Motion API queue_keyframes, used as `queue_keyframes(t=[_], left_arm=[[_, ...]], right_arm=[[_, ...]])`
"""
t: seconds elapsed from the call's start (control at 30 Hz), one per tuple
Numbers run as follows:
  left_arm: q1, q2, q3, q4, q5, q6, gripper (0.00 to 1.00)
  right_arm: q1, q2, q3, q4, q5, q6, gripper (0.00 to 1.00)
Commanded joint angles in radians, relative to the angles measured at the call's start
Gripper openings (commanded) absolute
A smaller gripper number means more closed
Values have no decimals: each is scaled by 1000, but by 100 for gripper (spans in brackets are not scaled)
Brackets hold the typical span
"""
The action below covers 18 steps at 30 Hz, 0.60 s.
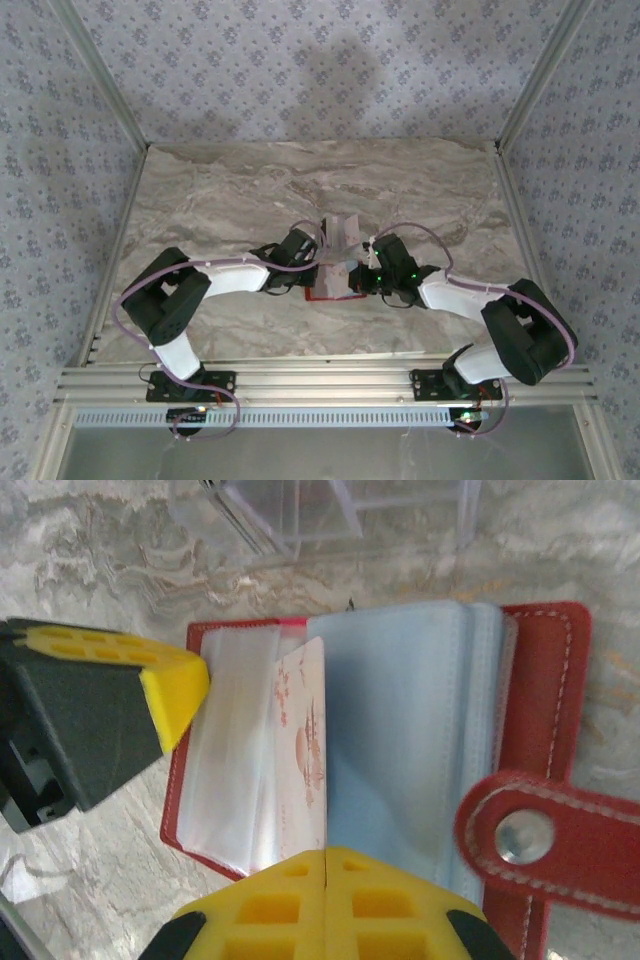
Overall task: Put the credit cards into the card holder
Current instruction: Insert the credit card into the card slot.
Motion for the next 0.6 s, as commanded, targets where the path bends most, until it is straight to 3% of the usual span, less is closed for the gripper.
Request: queue_keyframes(t=[0.0,0.57], left_arm=[[15,-2,-27,-45,-27,2,5],[16,-15,-39,-34,-16,2,5]], right_arm=[[3,-22,-30,12,-34,-2,0],[4,38,28,3,-43,-2,0]])
